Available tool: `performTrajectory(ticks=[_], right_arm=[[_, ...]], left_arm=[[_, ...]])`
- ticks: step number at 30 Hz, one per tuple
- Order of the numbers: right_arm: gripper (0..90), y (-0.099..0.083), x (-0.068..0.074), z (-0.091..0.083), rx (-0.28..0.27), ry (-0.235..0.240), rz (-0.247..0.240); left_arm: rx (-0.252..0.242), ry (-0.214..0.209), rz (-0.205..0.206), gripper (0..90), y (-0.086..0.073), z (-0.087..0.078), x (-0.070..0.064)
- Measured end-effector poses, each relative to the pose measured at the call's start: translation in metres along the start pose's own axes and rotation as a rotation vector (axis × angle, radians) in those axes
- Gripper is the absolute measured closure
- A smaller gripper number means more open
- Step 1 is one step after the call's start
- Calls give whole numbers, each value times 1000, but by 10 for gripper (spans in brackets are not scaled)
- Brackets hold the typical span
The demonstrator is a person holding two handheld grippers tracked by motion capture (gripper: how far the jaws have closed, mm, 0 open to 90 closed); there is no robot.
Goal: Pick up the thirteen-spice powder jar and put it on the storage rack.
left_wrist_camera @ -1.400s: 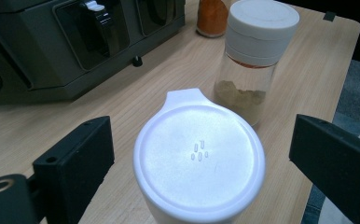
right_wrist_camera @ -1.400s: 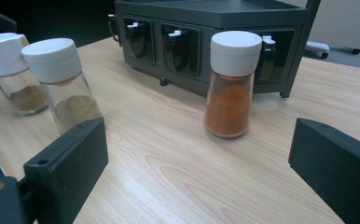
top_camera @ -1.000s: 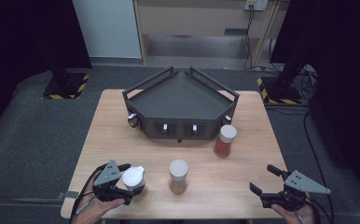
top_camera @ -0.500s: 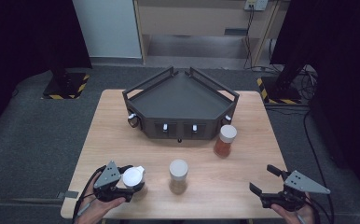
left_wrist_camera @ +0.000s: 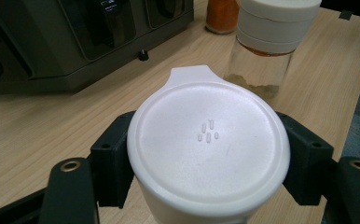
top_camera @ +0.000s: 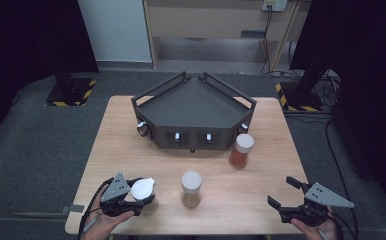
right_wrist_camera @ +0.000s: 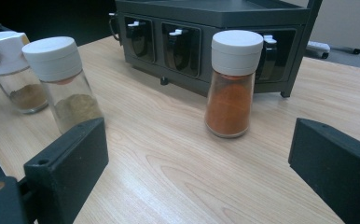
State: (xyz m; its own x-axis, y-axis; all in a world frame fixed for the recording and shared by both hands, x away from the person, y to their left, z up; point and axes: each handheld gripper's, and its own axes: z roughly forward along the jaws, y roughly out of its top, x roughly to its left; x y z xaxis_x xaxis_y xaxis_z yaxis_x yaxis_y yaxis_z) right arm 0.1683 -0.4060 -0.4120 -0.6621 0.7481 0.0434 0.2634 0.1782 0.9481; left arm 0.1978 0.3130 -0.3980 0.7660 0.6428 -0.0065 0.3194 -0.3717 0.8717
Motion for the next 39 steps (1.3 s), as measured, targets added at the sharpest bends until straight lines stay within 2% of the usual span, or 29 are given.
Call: performTrajectory(ticks=[7, 12, 31, 35, 39], right_arm=[[53, 0, 0, 0, -1, 0, 0], [53, 0, 0, 0, -1, 1, 1], [31, -2, -1, 0, -16, 1, 6], [18, -4, -1, -1, -36, 3, 7], [13, -4, -1, -1, -34, 2, 10]], left_arm=[[12, -4, 9, 293, 4, -1, 1], [1, -12, 8, 293, 7, -4, 4], [18, -36, 56, 293, 39, -16, 15], [8, -42, 60, 293, 46, -19, 18], [2, -49, 64, 293, 53, -21, 22]])
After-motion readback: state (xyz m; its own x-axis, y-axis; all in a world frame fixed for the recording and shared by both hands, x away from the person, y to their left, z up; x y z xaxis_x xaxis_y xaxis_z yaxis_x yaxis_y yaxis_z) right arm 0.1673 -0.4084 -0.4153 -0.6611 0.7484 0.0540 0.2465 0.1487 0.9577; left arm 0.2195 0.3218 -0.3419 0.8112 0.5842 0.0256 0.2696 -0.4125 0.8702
